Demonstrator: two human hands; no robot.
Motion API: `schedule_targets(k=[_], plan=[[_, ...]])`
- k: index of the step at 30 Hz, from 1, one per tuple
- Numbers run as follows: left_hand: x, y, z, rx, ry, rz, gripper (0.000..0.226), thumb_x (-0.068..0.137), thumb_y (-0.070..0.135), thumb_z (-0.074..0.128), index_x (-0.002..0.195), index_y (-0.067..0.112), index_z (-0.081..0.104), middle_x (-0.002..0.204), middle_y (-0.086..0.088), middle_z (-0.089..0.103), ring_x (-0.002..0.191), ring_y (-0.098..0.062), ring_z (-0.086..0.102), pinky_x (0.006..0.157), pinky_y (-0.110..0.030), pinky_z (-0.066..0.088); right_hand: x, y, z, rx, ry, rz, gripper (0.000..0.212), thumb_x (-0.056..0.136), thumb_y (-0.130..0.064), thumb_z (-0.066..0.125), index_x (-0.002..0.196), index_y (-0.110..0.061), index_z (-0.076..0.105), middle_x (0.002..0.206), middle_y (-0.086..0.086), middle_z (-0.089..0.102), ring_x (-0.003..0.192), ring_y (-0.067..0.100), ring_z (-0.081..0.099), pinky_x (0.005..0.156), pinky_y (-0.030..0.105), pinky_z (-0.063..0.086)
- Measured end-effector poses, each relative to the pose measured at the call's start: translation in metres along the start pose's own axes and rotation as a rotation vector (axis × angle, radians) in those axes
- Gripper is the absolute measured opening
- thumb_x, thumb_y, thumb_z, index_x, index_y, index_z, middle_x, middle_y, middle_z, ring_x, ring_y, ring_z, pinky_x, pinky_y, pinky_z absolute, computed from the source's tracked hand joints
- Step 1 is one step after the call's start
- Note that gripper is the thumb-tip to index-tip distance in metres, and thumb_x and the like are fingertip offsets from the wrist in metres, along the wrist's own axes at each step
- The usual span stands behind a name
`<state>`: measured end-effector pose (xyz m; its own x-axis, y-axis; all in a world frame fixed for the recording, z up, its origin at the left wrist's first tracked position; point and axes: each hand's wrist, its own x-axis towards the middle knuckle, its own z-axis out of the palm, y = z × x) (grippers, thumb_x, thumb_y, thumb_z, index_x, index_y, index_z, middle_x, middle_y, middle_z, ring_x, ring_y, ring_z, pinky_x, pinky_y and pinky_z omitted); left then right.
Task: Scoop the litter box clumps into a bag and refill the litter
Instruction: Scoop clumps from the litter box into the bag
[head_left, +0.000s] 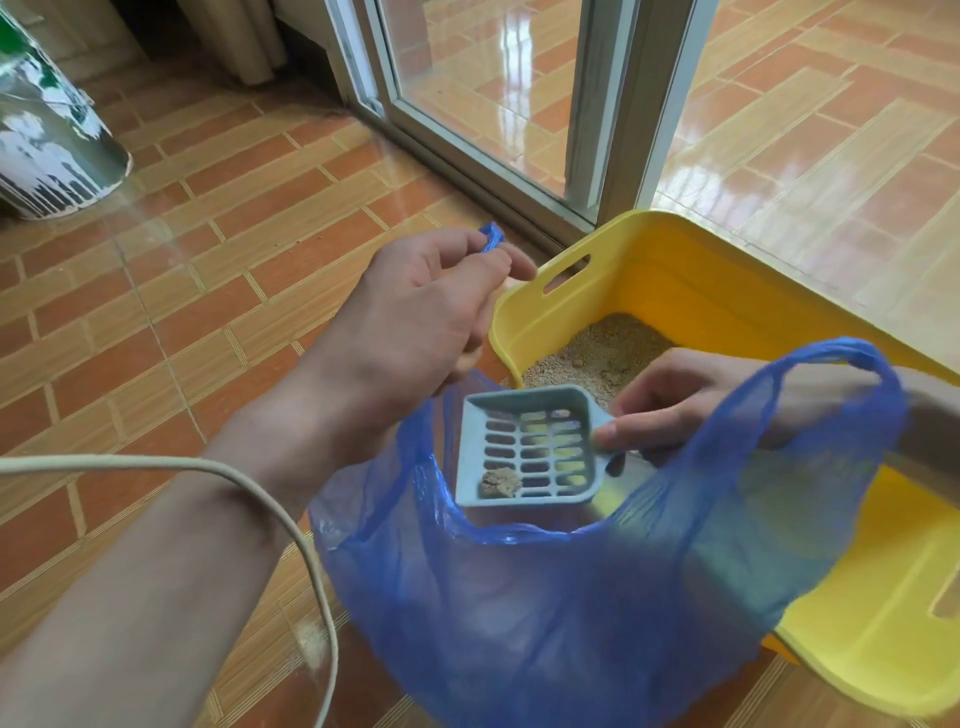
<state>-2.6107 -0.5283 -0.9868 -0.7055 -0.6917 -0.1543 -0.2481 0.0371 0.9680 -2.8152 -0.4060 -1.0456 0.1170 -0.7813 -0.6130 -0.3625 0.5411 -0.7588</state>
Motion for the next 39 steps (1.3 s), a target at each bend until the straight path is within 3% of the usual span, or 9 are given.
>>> schedule_targets(k=[2,7,10,17,22,25,28,32,39], plan=[[-0.002,0.002,-0.001,-0.010,-0.027,0.000,0.024,0.107,0.020,0.046,0.110,0.005,0.064,0.050,0.006,0.029,0.037,-0.008,0.021,0.037,-0.015,0.018,0.009,-0.003,0.010,-0.110,-0.049,-0.030,0.027,0.091,-0.037,0.070,0.079,-0.015,0.078,0.058,-0.005,0.062,0.052,0.009,0.053,0.051,0.021,0.041],[-0.007,0.002,-0.008,0.007,-0.030,-0.022,0.024,0.108,0.019,0.044,0.110,0.005,0.064,0.047,0.010,0.029,0.036,-0.008,0.021,0.038,-0.015,0.017,0.033,0.005,0.051,-0.427,-0.046,-0.025,0.035,0.096,-0.040,0.065,0.078,-0.012,0.075,0.063,0.006,0.064,0.052,0.003,0.046,0.052,0.022,0.036],[-0.011,-0.001,-0.013,0.022,-0.030,-0.044,0.025,0.108,0.018,0.044,0.111,0.003,0.064,0.047,0.010,0.030,0.037,-0.008,0.021,0.039,-0.016,0.015,0.029,0.005,0.080,-0.574,-0.010,-0.020,0.043,0.094,-0.048,0.059,0.063,-0.017,0.060,0.053,-0.002,0.048,0.047,0.007,0.038,0.047,0.024,0.031],[-0.026,-0.005,-0.018,0.080,-0.046,-0.107,0.028,0.108,0.018,0.044,0.113,0.000,0.064,0.048,0.008,0.032,0.035,-0.007,0.022,0.037,-0.014,0.017,0.040,-0.012,0.152,-0.468,-0.068,-0.062,0.039,0.090,-0.043,0.058,0.051,-0.035,0.058,0.053,-0.005,0.055,0.045,0.004,0.044,0.043,0.017,0.031],[-0.038,0.001,-0.030,0.092,-0.048,-0.079,0.027,0.108,0.016,0.043,0.113,0.000,0.064,0.049,0.006,0.032,0.036,-0.007,0.022,0.036,-0.014,0.018,0.047,-0.036,0.186,-0.276,-0.155,-0.164,0.039,0.092,-0.040,0.059,0.055,-0.031,0.058,0.050,-0.011,0.051,0.046,0.004,0.043,0.045,0.013,0.035],[-0.042,-0.004,-0.038,0.094,-0.050,-0.086,0.026,0.108,0.016,0.043,0.113,0.000,0.064,0.053,0.003,0.030,0.037,-0.007,0.021,0.036,-0.014,0.018,0.057,-0.034,0.192,-0.245,-0.083,-0.183,0.030,0.095,-0.044,0.059,0.075,-0.024,0.069,0.057,-0.007,0.058,0.046,0.003,0.048,0.047,0.014,0.038],[-0.045,-0.017,-0.044,0.120,-0.060,-0.138,0.028,0.108,0.018,0.043,0.114,0.000,0.063,0.053,0.003,0.031,0.036,-0.007,0.022,0.037,-0.015,0.018,0.070,-0.017,0.191,-0.339,0.046,-0.131,0.030,0.093,-0.045,0.061,0.077,-0.023,0.072,0.057,-0.004,0.061,0.047,0.003,0.051,0.048,0.020,0.040],[-0.045,-0.028,-0.050,0.103,-0.083,-0.202,0.029,0.108,0.019,0.043,0.115,-0.001,0.063,0.050,0.007,0.030,0.036,-0.007,0.020,0.039,-0.015,0.015,0.090,0.016,0.190,-0.518,0.221,-0.066,0.035,0.092,-0.043,0.059,0.082,-0.011,0.069,0.072,0.009,0.066,0.068,0.025,0.061,0.058,0.037,0.041],[-0.041,-0.035,-0.051,0.091,-0.072,-0.181,0.029,0.108,0.017,0.044,0.115,-0.003,0.063,0.048,0.008,0.030,0.036,-0.008,0.020,0.039,-0.017,0.014,0.099,0.035,0.191,-0.839,0.333,-0.065,0.024,0.099,-0.035,0.044,0.094,-0.017,0.058,0.093,0.010,0.067,0.090,0.038,0.066,0.061,0.035,0.042]])
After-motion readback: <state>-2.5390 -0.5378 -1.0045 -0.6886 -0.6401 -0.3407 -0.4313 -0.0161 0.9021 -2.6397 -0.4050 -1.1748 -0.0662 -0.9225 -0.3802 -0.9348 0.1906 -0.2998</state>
